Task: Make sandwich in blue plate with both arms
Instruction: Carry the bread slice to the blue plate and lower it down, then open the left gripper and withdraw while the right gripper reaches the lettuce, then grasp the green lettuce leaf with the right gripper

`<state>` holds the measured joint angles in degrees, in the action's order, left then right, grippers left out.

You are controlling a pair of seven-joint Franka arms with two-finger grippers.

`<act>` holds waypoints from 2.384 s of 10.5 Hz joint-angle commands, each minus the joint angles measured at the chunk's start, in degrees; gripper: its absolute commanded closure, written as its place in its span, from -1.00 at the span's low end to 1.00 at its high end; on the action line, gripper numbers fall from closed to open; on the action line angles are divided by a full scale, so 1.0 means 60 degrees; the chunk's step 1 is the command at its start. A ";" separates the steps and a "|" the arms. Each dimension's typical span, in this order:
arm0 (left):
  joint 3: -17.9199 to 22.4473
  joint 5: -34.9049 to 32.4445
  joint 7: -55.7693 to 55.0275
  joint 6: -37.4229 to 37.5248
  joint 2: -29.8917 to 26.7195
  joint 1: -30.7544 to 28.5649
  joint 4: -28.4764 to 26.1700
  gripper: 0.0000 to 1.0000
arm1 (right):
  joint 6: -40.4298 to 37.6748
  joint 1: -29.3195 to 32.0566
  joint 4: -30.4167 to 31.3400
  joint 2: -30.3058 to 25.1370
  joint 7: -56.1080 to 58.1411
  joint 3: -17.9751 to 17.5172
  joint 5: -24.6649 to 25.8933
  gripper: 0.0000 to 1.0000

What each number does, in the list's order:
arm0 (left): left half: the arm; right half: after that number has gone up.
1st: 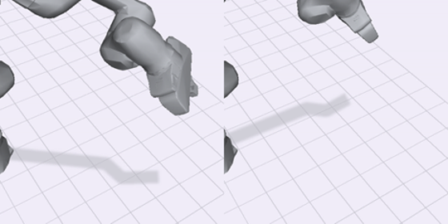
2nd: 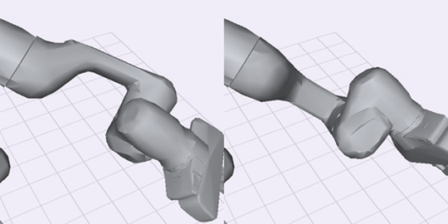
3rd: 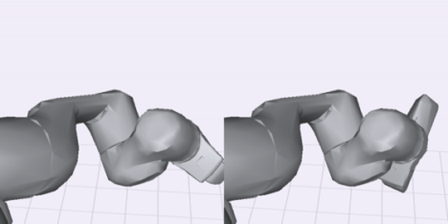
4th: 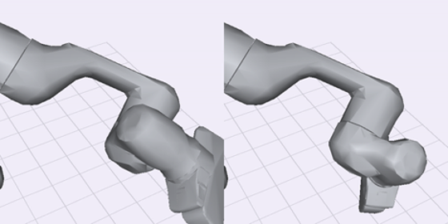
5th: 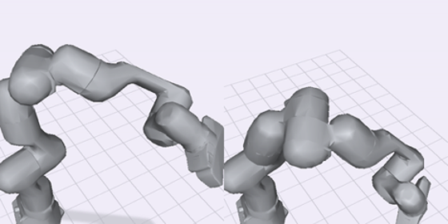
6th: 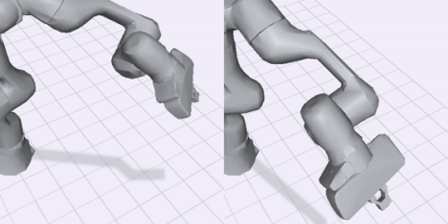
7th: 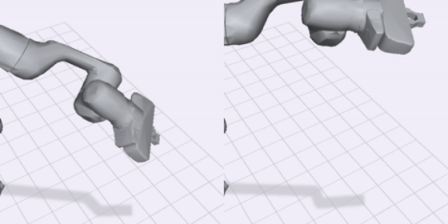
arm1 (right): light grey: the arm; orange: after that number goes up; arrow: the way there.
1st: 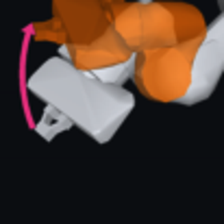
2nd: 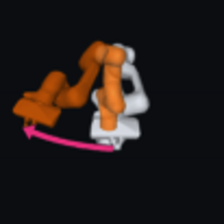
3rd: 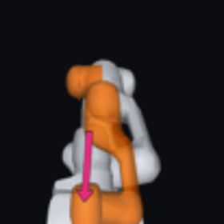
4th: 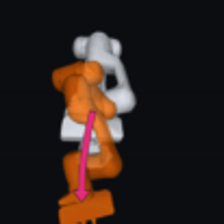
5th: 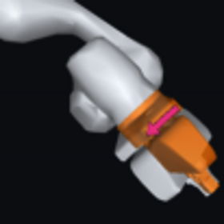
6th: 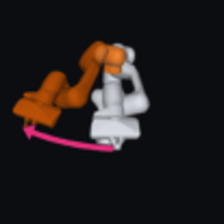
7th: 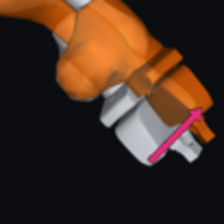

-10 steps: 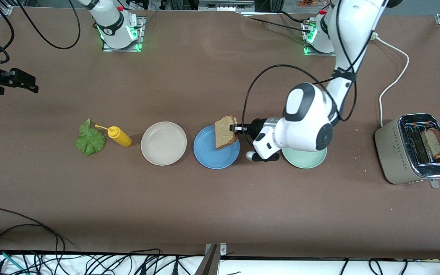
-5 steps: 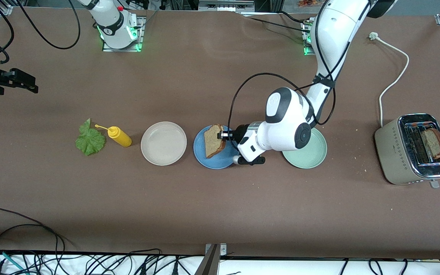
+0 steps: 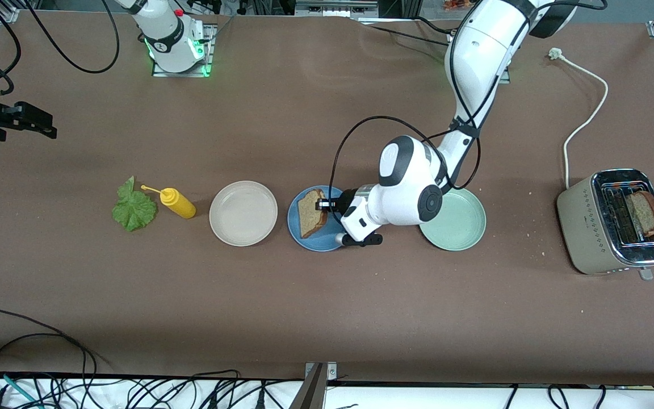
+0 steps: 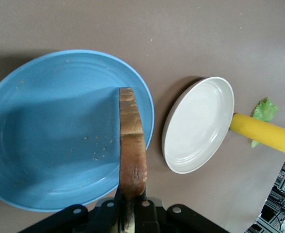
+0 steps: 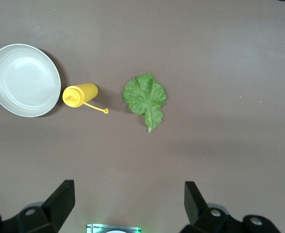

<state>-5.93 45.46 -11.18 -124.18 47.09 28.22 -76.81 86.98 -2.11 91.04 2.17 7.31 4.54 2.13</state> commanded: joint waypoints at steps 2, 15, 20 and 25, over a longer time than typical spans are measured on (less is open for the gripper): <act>0.0139 0.0261 0.0062 -0.0032 0.0267 0.0029 0.0365 1.00 | -0.0157 0.0015 -0.0188 0.0049 0.0041 0.0005 0.0026 -1.00; 0.0901 -0.1987 0.1790 0.0845 -0.0856 -0.1772 -0.0176 -1.00 | -0.0157 0.0015 -0.0145 0.0267 -0.0076 -0.0010 0.0026 -1.00; 0.0915 -0.3672 0.1835 0.1196 -0.5115 -0.3076 -0.3264 -1.00 | -0.0069 0.0305 -0.0129 0.2417 0.1862 0.0005 -0.0033 -1.00; 0.0842 -0.7428 0.1835 0.4300 -0.7448 -0.3851 -0.3210 -1.00 | 0.1609 0.0601 0.0672 0.4121 0.2719 0.0005 0.0011 -1.00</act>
<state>-0.16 5.75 -1.03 -103.35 8.75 8.83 -93.40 90.88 0.76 91.91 25.16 20.17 4.76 2.12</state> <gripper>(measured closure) 0.000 0.000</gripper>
